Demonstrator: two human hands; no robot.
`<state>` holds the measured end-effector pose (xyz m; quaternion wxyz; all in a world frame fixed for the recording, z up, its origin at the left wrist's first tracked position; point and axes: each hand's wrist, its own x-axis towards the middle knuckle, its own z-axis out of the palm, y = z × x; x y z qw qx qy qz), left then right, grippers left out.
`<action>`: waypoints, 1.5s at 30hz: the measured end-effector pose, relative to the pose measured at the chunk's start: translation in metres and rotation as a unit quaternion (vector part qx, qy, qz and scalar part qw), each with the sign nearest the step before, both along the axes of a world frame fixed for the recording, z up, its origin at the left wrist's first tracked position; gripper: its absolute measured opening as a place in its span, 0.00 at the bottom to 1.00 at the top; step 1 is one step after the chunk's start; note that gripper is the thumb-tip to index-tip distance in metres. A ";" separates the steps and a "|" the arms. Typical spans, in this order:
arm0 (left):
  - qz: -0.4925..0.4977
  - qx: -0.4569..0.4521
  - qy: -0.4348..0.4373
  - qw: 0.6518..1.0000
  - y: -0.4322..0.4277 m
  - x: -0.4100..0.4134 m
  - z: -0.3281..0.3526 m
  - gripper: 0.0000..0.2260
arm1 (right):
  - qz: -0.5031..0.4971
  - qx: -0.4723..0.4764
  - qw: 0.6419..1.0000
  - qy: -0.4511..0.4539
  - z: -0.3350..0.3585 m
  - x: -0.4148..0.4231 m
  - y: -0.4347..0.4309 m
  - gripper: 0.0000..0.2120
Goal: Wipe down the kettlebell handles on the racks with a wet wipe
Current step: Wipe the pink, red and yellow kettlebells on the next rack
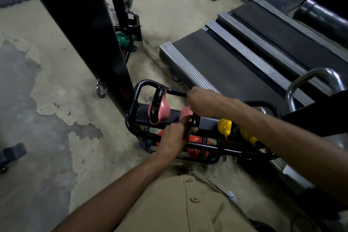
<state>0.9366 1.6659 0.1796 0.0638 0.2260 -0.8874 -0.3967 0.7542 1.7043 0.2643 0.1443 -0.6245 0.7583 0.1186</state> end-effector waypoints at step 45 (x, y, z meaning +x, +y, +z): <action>-0.037 0.115 0.036 0.992 -0.019 0.000 -0.008 0.15 | -0.540 -0.430 0.528 -0.494 -0.050 0.074 0.068 0.02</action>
